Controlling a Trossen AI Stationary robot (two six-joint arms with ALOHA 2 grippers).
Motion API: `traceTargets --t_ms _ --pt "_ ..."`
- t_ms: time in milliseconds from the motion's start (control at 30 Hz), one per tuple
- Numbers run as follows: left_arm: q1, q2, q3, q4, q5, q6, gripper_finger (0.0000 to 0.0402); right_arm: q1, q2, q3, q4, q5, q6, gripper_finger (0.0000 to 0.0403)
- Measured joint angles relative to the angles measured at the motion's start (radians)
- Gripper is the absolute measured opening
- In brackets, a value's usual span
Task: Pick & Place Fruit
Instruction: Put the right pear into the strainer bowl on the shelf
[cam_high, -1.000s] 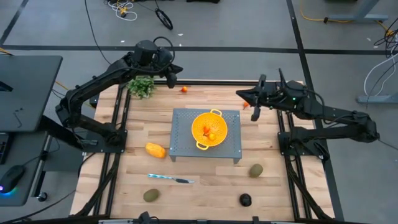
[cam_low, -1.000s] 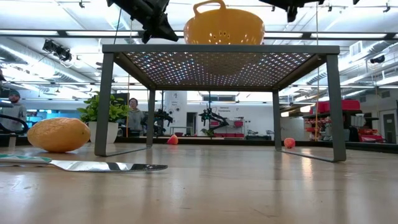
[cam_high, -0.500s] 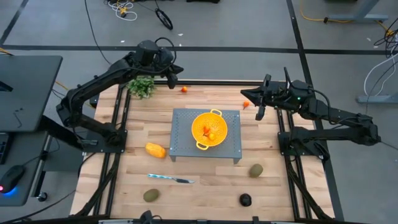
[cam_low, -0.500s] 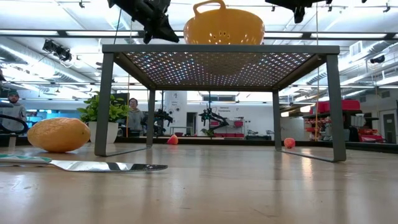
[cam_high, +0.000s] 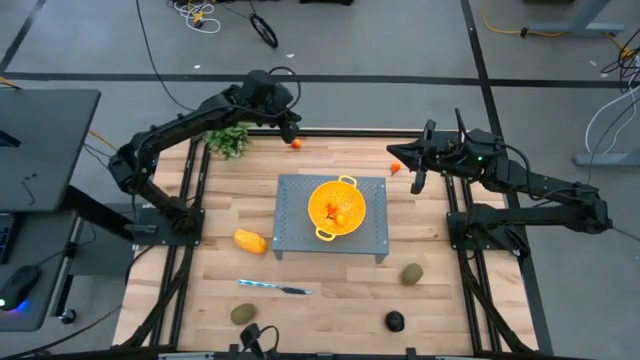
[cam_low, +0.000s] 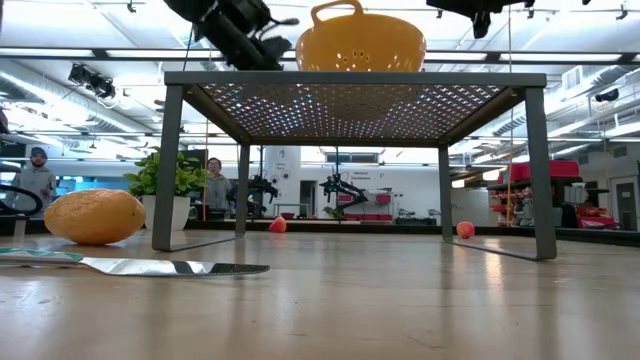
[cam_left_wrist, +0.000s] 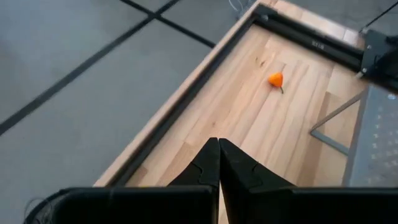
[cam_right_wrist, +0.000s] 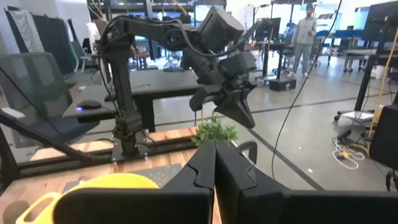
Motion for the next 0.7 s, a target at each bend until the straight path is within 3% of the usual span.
traceTargets --t_ms 467,700 --pt "0.022 0.070 -0.002 -0.001 -0.009 0.019 0.0005 0.000 0.000 0.000 -0.035 0.000 0.000 0.0005" --pt "0.034 0.070 -0.002 -0.001 -0.003 0.021 0.0041 0.000 0.000 0.000 -0.042 0.009 0.000 0.0005"
